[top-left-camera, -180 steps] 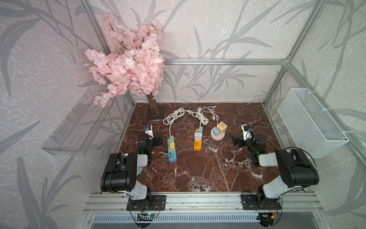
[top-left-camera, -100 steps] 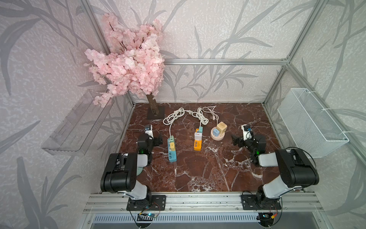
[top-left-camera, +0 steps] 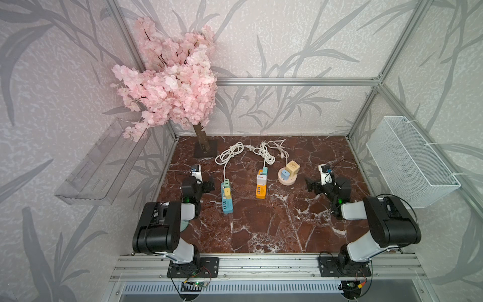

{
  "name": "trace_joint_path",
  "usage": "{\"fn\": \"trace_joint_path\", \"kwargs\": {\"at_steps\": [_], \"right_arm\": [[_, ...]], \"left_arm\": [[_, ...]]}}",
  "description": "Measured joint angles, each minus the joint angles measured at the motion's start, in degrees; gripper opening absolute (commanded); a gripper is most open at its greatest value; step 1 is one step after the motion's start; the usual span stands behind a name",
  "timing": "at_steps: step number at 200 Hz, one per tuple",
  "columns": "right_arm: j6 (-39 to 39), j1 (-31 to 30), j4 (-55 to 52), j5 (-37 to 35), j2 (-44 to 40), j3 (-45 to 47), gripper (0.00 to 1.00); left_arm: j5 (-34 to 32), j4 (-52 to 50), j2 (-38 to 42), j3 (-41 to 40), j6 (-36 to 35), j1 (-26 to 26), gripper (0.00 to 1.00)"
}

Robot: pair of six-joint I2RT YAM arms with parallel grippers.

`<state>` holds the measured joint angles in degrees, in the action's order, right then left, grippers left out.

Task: Pull the plug off the socket
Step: Adjust the socket at the center of the board.

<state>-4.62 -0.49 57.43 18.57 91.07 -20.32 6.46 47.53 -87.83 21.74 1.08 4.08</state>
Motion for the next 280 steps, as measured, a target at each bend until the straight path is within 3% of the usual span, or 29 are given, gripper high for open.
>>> {"fn": "trace_joint_path", "kwargs": {"at_steps": [112,125,141,161,183,206,231,280], "right_arm": [[0.22,-0.42,0.96,-1.9,-1.95,1.95,0.99],[0.76,-1.31,-0.63,-5.01,-8.48,5.4,0.99],[2.99,-2.84,-10.23,-9.35,-22.91,7.1,0.99],[7.02,-3.98,-26.23,-13.22,-38.73,2.14,0.99],[10.93,-3.91,-41.24,-13.9,-47.78,-5.22,0.99],[18.08,-3.45,-49.75,-9.07,-51.04,-9.11,0.99],[29.42,-2.56,-53.79,-2.99,-48.81,-9.7,0.99],[49.55,-1.29,-44.96,9.46,-41.77,-8.98,0.99]], "left_arm": [[-0.96,-1.07,1.49,0.04,0.26,0.04,0.99],[-1.51,-10.47,5.99,2.38,0.15,0.11,0.99],[-0.96,-25.9,11.63,10.03,-1.11,0.13,0.99],[0.94,-40.74,17.0,18.93,-4.76,0.15,0.99],[2.75,-55.1,22.95,22.62,-8.74,0.15,0.99],[5.2,-70.53,27.39,24.57,-12.28,0.15,0.99],[7.72,-82.73,30.91,27.21,-14.21,0.13,0.99],[10.38,-92.21,30.53,30.77,-12.31,0.15,0.99]]}}
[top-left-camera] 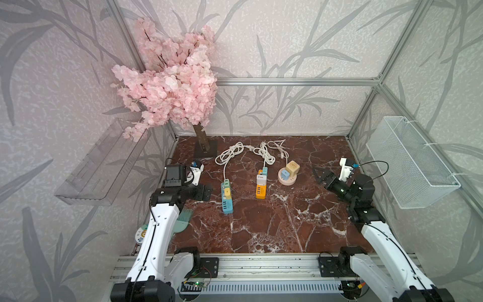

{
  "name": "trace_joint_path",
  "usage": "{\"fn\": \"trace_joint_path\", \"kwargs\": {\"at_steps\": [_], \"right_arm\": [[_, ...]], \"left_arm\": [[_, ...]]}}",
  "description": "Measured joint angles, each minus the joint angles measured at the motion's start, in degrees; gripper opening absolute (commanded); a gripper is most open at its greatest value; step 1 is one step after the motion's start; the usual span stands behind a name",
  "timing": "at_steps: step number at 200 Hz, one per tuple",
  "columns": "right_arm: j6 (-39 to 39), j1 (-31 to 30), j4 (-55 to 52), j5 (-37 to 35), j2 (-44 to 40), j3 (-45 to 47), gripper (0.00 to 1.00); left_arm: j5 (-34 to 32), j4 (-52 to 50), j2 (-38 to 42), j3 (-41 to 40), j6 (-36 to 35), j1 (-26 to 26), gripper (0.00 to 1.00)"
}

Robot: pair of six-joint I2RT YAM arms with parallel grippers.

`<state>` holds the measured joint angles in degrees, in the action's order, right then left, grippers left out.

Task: Pull the plug off the socket
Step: Adjust the socket at the center of the board.

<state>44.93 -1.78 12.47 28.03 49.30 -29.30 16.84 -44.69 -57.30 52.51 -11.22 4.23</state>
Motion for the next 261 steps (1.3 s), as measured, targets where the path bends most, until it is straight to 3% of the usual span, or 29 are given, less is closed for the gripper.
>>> {"fn": "trace_joint_path", "kwargs": {"at_steps": [40,67,81,112,147,204,223,261], "right_arm": [[11.41,0.24,8.87,8.44,6.43,-1.68,0.99],[9.73,-2.51,1.75,8.74,6.69,-7.23,1.0],[3.69,-8.72,-7.61,4.24,6.36,-13.75,0.95],[-9.97,-29.09,-26.77,-8.98,10.43,-30.82,0.79],[-15.34,-44.96,-38.64,-19.43,20.61,-38.51,0.64],[-14.93,-62.77,-45.4,-26.69,41.31,-45.11,0.74],[-13.88,-66.27,-45.81,-28.44,47.54,-49.16,0.81],[-11.87,-70.07,-44.15,-30.53,60.96,-58.16,0.81]], "left_arm": [[-0.28,-0.57,-0.22,-1.18,2.71,0.0,0.99],[-0.48,-0.52,0.04,-1.7,3.41,0.0,0.99],[-0.74,-0.52,-0.09,-1.77,3.58,0.0,0.99],[-1.97,-0.31,-1.33,-1.77,4.24,0.0,0.99],[-4.17,0.2,-3.21,-1.77,6.45,0.0,0.98],[-1.53,-0.46,-4.2,-1.25,8.83,2.97,0.99],[-0.04,-0.28,-4.2,-0.98,9.25,4.31,0.99],[0.13,0.15,-4.2,-1.03,9.53,5.77,0.99]]}}
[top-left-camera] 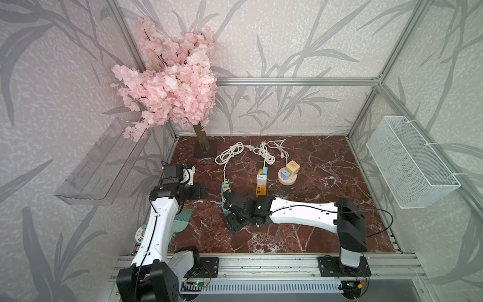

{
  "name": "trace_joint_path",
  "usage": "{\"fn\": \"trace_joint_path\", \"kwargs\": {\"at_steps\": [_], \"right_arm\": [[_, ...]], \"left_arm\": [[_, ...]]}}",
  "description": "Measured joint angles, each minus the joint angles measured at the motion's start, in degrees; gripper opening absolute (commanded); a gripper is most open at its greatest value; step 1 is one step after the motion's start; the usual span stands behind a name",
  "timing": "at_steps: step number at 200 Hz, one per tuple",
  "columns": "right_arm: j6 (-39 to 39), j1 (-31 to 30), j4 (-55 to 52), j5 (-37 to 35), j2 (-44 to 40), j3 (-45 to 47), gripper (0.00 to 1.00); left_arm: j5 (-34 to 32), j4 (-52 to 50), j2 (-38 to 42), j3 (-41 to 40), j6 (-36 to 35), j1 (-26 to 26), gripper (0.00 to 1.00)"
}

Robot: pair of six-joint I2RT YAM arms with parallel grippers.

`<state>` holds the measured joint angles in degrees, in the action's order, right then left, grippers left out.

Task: Pull the plug off the socket
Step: Adjust the socket at the center of the board.

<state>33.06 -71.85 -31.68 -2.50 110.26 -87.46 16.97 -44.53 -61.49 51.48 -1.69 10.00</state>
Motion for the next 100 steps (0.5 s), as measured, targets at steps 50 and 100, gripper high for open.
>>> {"fn": "trace_joint_path", "kwargs": {"at_steps": [50,100], "right_arm": [[0.66,-0.07,1.38,-4.35,10.86,-7.41,0.84],[0.87,1.95,1.86,-7.91,14.75,-11.5,0.84]], "left_arm": [[0.02,0.31,-0.5,-0.02,0.02,0.44,0.99],[0.04,0.44,-0.48,-0.26,0.02,0.57,0.99]]}}
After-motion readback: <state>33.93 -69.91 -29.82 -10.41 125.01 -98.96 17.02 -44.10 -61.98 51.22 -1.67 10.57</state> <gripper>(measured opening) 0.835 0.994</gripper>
